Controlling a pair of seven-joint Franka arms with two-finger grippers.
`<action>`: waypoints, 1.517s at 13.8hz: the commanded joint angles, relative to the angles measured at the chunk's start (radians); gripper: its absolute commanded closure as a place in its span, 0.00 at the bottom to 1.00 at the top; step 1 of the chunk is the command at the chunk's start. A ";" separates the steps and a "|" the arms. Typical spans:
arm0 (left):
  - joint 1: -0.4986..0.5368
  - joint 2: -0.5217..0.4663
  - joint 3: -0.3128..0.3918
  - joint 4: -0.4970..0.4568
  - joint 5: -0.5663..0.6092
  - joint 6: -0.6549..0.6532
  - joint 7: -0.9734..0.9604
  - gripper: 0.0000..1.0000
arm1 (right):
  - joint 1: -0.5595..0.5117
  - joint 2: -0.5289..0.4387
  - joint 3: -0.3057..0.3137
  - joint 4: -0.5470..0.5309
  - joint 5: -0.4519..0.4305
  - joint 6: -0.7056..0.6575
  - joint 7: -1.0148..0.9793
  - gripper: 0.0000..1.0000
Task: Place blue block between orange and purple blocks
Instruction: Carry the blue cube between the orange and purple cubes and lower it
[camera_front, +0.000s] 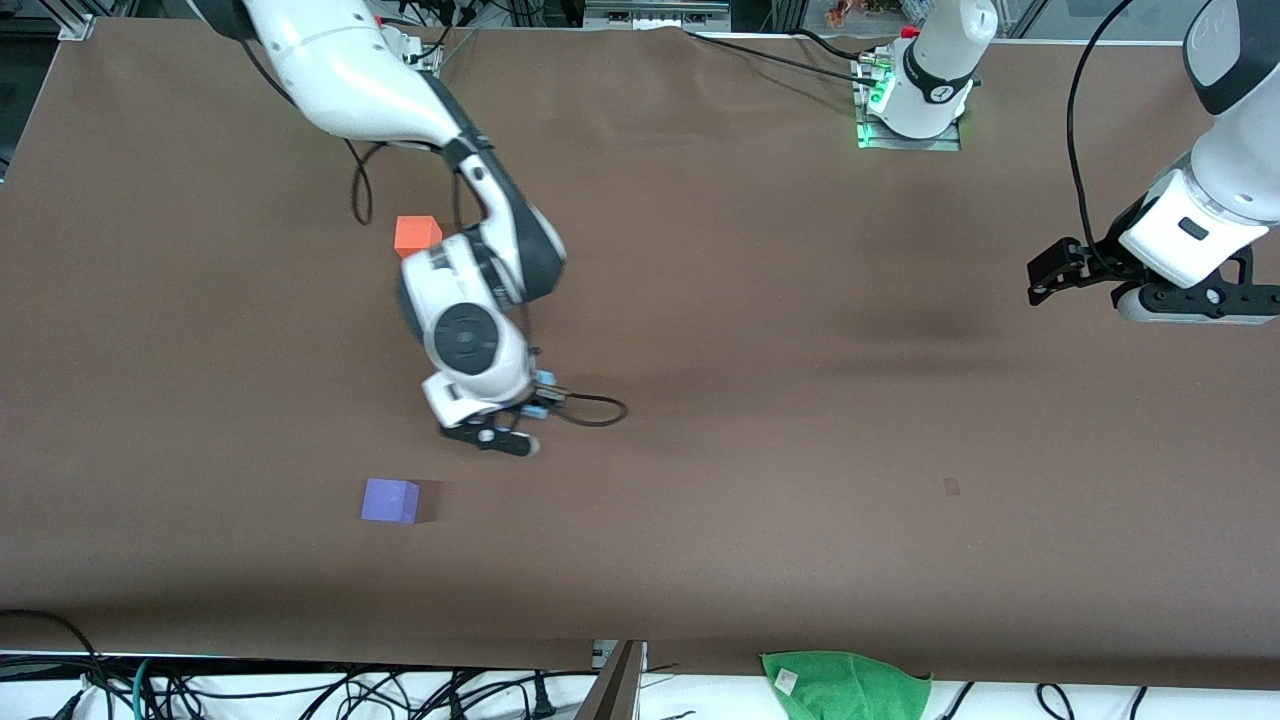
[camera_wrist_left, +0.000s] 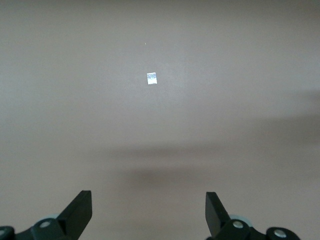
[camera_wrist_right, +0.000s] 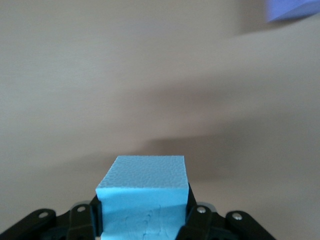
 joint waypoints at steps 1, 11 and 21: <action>-0.010 -0.001 0.007 0.009 0.014 -0.005 0.009 0.00 | -0.055 -0.195 -0.027 -0.314 0.017 0.098 -0.239 1.00; -0.010 -0.001 0.007 0.009 0.014 -0.006 0.012 0.00 | -0.185 -0.329 -0.026 -0.812 0.019 0.563 -0.499 0.97; -0.010 -0.001 0.007 0.009 0.014 -0.006 0.015 0.00 | -0.173 -0.311 -0.012 -0.752 0.082 0.556 -0.485 0.00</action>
